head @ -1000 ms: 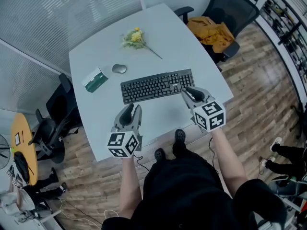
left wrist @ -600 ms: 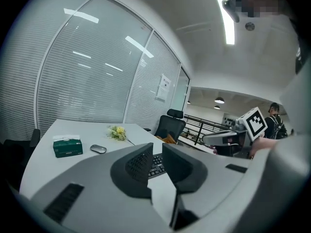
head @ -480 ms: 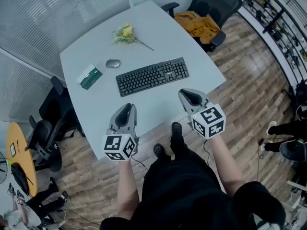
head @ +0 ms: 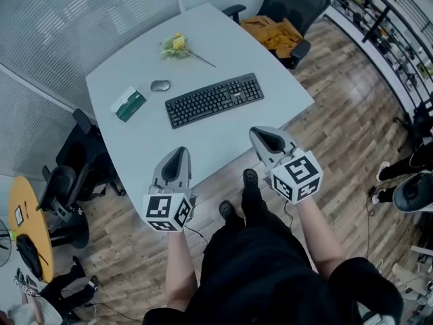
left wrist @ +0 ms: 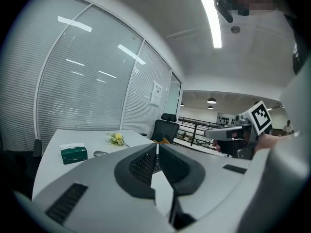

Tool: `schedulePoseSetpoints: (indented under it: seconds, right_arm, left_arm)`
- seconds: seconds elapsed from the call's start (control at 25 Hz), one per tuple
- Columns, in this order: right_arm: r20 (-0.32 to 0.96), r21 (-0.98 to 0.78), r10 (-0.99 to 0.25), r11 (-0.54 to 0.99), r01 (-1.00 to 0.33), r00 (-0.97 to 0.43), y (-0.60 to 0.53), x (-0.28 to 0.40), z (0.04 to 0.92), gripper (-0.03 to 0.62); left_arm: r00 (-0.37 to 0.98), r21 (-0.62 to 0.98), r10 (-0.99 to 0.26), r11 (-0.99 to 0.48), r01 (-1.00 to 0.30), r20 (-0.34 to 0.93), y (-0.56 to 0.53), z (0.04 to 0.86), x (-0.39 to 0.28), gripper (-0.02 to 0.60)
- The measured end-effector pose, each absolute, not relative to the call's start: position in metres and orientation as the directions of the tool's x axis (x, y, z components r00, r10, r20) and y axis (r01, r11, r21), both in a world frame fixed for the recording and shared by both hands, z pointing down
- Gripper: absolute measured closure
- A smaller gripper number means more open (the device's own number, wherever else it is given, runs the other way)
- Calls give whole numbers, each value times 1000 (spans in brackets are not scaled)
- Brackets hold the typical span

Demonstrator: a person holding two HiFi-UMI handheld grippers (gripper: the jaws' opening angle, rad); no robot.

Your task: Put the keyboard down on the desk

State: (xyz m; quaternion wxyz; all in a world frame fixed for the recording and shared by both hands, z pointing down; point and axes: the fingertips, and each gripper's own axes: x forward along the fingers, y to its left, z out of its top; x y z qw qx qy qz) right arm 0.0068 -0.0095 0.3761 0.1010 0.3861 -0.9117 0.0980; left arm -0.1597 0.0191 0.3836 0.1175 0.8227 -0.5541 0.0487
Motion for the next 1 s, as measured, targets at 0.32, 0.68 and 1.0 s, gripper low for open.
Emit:
schedulePoseSetpoints:
  seconds: [0.32, 0.68, 1.0]
  right_arm:
    - [215, -102, -703, 675, -731, -679, 22, 10, 363, 583]
    - [202, -88, -710, 673, -734, -675, 29, 7, 360, 585]
    - [211, -80, -711, 672, -737, -671, 29, 4, 361, 585]
  left_arm:
    - [410, 136, -893, -390, -911, 187, 42, 376, -150, 581]
    - [420, 128, -890, -403, -906, 176, 48, 368, -150, 581]
    - [416, 131, -893, -398, -908, 171, 49, 368, -155, 581]
